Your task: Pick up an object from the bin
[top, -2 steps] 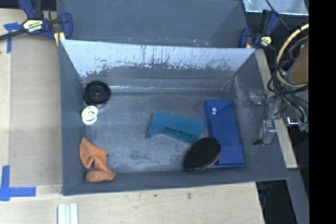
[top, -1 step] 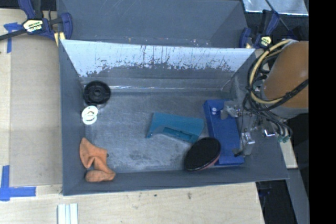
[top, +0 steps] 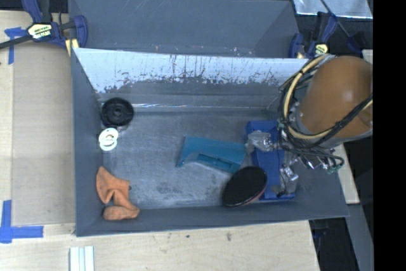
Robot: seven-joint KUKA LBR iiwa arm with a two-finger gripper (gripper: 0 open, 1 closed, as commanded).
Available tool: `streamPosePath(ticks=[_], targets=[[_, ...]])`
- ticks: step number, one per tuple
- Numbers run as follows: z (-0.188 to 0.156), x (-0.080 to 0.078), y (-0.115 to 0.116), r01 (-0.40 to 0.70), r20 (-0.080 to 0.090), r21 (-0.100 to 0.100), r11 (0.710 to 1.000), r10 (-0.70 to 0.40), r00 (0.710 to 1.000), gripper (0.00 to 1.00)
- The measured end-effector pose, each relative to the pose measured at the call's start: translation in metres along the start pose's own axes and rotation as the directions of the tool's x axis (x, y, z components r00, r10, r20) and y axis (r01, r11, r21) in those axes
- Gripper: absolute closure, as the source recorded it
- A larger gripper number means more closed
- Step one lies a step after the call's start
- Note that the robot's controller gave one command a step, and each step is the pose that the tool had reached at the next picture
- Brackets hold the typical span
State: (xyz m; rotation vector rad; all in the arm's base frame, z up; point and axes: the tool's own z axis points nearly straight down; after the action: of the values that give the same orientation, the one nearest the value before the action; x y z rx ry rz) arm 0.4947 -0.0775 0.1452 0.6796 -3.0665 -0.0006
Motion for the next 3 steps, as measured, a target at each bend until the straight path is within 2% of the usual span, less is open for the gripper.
streamPosePath(ticks=[1, 2, 3], targets=[[0.008, 0.007, 0.016, -0.022, 0.000, -0.001, 1.000, 0.022, 1.000, 0.00], [0.067, -0.003, 0.026, 0.287, 0.004, 0.004, 0.958, -0.287, 0.958, 0.00], [0.068, -0.005, 0.027, 0.298, 0.018, -0.001, 0.955, -0.298, 0.954, 1.00]])
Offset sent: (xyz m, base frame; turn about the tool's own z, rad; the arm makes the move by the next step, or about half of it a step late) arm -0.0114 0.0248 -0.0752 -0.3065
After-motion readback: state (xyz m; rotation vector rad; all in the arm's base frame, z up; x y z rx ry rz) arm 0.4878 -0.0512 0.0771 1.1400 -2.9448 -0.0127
